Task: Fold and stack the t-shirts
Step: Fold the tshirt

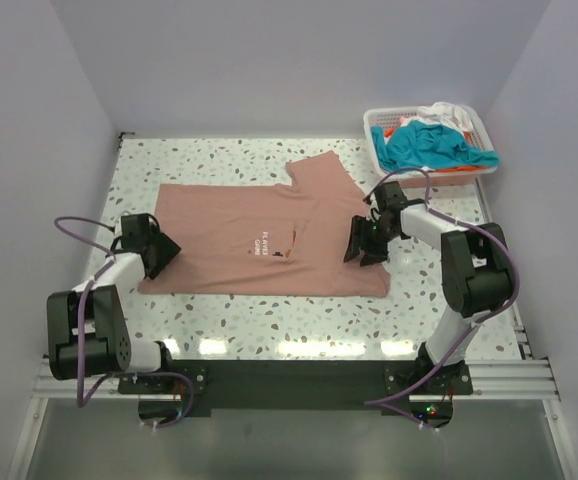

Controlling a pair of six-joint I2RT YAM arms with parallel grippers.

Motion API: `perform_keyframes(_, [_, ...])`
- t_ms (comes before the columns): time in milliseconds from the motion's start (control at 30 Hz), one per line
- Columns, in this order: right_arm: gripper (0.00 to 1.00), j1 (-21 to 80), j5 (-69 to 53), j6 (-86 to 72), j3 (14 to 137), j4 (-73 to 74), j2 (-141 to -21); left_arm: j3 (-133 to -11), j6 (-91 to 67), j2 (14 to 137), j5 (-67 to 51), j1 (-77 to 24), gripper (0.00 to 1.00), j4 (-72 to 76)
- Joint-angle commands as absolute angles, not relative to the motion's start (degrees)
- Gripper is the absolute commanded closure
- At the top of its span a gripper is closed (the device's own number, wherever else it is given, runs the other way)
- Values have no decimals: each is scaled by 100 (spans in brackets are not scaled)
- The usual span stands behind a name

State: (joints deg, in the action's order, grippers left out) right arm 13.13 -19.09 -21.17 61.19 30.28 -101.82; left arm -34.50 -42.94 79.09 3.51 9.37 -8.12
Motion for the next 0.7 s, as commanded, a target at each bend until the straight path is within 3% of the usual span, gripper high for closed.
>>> perform_keyframes(0, [44, 1345, -1626, -1899, 6300, 4042, -10134, -3436, -4386, 7542, 518, 976, 36, -1687])
perform_keyframes(167, [44, 1345, -1556, -1767, 7530, 4535, -10098, -4147, -4131, 7558, 782, 731, 35, -1635])
perform_keyframes(333, [44, 1345, -1784, -1705, 8462, 4395, -10827, -4816, -3912, 8120, 573, 422, 35, -1328])
perform_keyframes(667, [44, 1345, -2206, -1723, 8482, 3551, -11689, -4685, -3867, 9167, -343, 404, 31, -369])
